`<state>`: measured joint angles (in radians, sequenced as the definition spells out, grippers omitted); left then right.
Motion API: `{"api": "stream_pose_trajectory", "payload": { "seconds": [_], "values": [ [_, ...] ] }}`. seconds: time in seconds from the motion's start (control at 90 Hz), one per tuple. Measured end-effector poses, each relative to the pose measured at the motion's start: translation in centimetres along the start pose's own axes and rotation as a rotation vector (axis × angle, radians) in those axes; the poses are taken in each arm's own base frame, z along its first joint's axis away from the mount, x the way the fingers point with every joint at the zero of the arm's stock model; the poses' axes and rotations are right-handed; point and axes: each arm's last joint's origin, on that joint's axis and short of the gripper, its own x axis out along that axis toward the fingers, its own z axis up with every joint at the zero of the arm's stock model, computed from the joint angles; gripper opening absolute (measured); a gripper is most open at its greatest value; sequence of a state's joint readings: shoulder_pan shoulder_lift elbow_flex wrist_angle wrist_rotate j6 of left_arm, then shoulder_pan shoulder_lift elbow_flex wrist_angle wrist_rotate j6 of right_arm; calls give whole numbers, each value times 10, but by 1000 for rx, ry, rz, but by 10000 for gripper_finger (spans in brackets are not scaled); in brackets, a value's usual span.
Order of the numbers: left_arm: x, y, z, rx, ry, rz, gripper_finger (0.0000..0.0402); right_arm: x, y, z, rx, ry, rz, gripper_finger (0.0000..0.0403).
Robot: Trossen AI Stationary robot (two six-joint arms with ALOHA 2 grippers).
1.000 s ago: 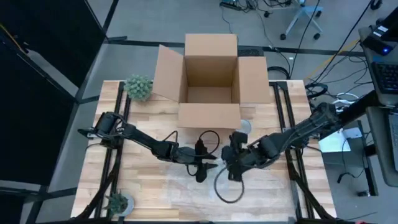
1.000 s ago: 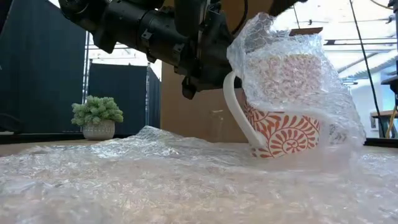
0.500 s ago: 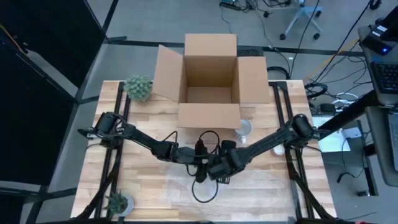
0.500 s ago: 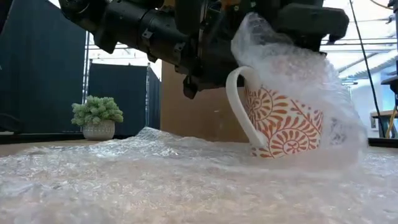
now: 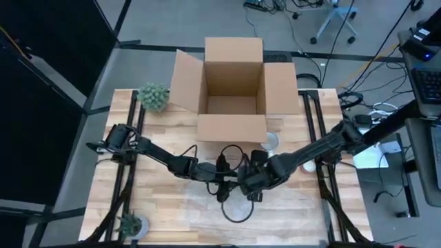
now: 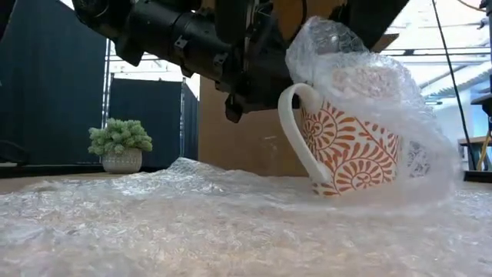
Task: Wrap mug
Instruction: Wrap the orange mug with the bubble wrap
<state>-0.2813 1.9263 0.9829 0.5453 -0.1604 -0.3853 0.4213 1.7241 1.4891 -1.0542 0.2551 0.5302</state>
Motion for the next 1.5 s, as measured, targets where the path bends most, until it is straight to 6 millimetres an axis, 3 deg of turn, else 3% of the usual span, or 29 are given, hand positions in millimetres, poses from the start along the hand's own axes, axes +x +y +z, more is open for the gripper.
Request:
{"api": "stream_pose_trajectory", "payload": {
  "seconds": [0.133, 0.311, 0.456, 0.678, 0.867, 1.089, 1.3, 1.5],
  "values": [
    [0, 0, 0, 0, 0, 0, 150, -28, 9, -5, -12, -92, 102, 212],
    [0, 0, 0, 0, 0, 0, 150, -29, 44, -4, -97, -221, 238, 212],
    [0, 0, 0, 0, 0, 0, 150, -6, 62, -5, -100, -180, 228, 212],
    [0, 0, 0, -1, -3, -2, 150, 47, 65, -2, -91, -70, 104, 212],
    [0, -1, 0, 3, 6, -2, 150, 79, 67, -4, -101, 19, 53, 212],
    [0, -1, -1, 8, 10, -9, 150, 90, 74, -9, -135, 75, 102, 212],
    [0, -2, -1, 5, 12, -19, 150, 89, 77, -10, -188, 93, 162, 212],
    [0, -1, 0, 2, 6, -15, 150, 70, 71, -11, -210, 104, 189, 212]
  ]
}}
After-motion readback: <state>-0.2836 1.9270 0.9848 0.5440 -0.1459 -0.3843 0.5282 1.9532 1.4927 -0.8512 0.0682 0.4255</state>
